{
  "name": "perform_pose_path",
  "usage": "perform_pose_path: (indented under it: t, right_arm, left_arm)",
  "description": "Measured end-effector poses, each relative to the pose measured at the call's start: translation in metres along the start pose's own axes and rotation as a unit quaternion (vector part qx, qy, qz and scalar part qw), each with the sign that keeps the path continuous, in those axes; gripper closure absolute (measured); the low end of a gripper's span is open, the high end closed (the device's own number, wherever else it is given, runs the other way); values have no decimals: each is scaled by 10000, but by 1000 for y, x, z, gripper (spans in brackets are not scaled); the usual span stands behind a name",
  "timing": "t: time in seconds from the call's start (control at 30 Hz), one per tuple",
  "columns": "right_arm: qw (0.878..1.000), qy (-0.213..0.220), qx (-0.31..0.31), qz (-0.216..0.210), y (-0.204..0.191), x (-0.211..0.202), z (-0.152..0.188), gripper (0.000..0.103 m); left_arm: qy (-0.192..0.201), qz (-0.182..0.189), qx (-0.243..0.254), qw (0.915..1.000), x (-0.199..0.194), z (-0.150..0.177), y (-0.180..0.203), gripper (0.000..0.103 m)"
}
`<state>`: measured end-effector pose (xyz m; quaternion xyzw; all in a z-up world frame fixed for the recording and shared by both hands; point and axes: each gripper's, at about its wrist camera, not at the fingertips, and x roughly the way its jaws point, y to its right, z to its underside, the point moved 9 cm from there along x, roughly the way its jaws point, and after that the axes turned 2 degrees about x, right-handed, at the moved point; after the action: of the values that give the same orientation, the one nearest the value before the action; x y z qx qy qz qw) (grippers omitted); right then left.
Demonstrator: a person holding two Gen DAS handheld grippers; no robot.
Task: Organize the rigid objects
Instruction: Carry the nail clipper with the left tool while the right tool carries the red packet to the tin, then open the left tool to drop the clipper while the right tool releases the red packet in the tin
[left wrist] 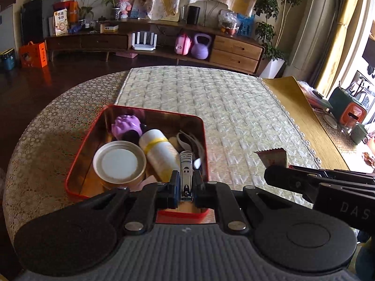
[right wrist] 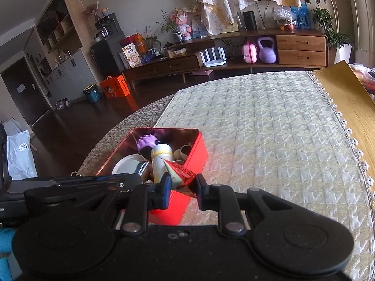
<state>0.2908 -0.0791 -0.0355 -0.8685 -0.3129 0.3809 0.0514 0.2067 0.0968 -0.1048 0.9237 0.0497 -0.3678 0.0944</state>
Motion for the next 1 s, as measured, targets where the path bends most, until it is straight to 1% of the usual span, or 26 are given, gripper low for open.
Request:
perform_pose_path:
  t: [0.23, 0.43, 0.53, 0.67, 0.77, 1.0]
  right_arm:
    - [9999, -92, -82, -29, -15, 26, -8, 83]
    - [9996, -200, -212, -20, -28, 55, -16, 83]
    - [9990, -286, -323, -81, -37, 68, -14, 83]
    - [9967, -525, -603, -132, -53, 84, 1, 83]
    - [9954, -687, -664, -103, -58, 95, 12, 83]
    - [9926, -832, -877, -80, -65, 101, 27, 83]
  left_arm:
    - [9, -262, -212, 9994, 12, -8, -47, 92]
    - [-11, -443, -304, 9986, 27, -12, -75, 92]
    - [-43, -474, -328, 9983, 34, -11, -84, 92]
    - [-72, -448, -306, 9985, 42, -9, -89, 92]
    - [-117, -415, -307, 9986, 48, -8, -90, 92]
    - [-224, -387, -287, 9986, 57, -1, -93, 92]
